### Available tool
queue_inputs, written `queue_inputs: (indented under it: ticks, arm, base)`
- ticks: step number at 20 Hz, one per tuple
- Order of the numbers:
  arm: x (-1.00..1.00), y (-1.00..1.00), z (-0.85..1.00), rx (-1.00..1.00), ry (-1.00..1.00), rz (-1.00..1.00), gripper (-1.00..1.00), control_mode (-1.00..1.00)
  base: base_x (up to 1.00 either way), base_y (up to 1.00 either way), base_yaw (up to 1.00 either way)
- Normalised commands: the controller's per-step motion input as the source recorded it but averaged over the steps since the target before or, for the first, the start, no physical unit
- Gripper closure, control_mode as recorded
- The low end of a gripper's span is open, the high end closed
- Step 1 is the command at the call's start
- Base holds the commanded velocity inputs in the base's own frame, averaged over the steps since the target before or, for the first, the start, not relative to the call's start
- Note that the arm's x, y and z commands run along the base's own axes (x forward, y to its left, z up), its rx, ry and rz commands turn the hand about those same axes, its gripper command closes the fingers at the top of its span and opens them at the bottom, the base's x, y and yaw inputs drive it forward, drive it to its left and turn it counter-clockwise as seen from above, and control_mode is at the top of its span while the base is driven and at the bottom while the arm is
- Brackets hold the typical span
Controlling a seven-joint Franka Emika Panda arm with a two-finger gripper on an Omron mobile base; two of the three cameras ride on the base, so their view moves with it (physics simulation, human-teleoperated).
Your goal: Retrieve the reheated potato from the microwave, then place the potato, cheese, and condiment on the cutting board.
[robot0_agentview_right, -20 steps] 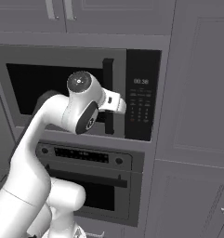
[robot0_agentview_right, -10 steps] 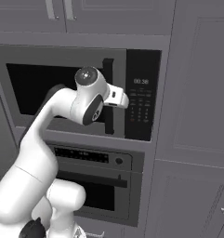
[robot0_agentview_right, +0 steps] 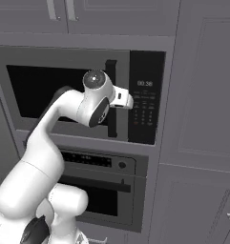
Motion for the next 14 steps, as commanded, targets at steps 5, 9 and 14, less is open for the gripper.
queue_inputs:
  ticks: [5, 9, 14]
  arm:
    - [0.29, 0.07, -0.25, 0.03, 0.00, 0.11, 1.00, -1.00]
    - [-0.21, 0.20, -0.14, 0.10, -0.03, 0.09, 1.00, -1.00]
    - [-0.58, 0.22, -0.03, 0.10, 0.00, 0.03, 1.00, -1.00]
  base:
    - [0.00, 0.00, 0.00]
    - [0.00, 0.00, 0.00]
    - [0.00, 0.00, 0.00]
